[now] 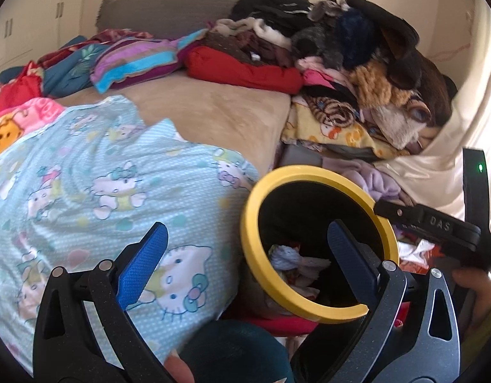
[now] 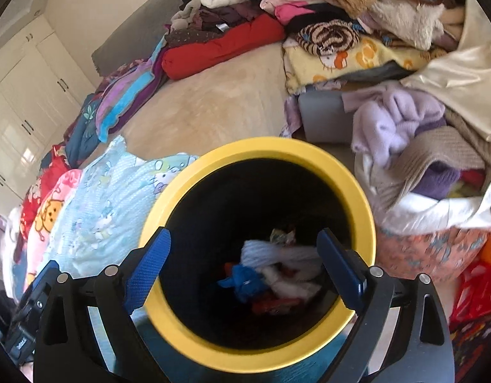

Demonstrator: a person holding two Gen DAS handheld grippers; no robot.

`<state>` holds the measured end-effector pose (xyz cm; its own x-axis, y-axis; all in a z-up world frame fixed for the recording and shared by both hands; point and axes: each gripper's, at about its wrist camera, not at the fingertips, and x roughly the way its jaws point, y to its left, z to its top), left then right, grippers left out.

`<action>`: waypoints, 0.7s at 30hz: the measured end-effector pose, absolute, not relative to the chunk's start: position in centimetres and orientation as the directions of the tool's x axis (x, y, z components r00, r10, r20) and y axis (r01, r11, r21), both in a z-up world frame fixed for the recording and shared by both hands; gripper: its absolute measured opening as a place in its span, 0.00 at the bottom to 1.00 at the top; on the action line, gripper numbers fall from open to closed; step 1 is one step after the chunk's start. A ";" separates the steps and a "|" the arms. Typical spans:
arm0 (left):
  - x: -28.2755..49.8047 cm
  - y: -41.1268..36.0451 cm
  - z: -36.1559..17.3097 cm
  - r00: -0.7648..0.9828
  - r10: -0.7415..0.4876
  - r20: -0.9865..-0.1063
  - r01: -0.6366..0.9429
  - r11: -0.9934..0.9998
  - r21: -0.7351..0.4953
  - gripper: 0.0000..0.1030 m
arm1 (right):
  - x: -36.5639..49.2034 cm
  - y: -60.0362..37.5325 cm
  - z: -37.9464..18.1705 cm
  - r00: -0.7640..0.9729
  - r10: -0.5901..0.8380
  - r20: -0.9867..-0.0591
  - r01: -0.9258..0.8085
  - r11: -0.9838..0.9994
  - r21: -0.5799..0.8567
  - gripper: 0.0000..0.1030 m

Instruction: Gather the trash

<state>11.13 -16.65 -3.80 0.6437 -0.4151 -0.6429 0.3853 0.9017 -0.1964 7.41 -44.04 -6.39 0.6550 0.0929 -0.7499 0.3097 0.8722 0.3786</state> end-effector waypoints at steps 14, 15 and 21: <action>9.0 -10.6 -2.0 0.748 -0.297 -0.594 0.267 0.953 -0.140 0.89 | 4.3 -35.6 -1.6 0.770 -0.016 -0.637 0.185 0.962 0.199 0.94; 8.8 -10.2 -1.9 0.755 -0.289 -0.588 0.261 0.956 -0.135 0.89 | 3.3 -34.8 -1.2 0.803 -0.028 -0.596 0.168 0.969 0.181 0.94; 6.6 -8.6 -1.4 0.808 -0.259 -0.530 0.244 0.965 -0.098 0.89 | -0.4 -32.0 -0.9 0.896 -0.024 -0.444 0.073 0.993 0.094 0.94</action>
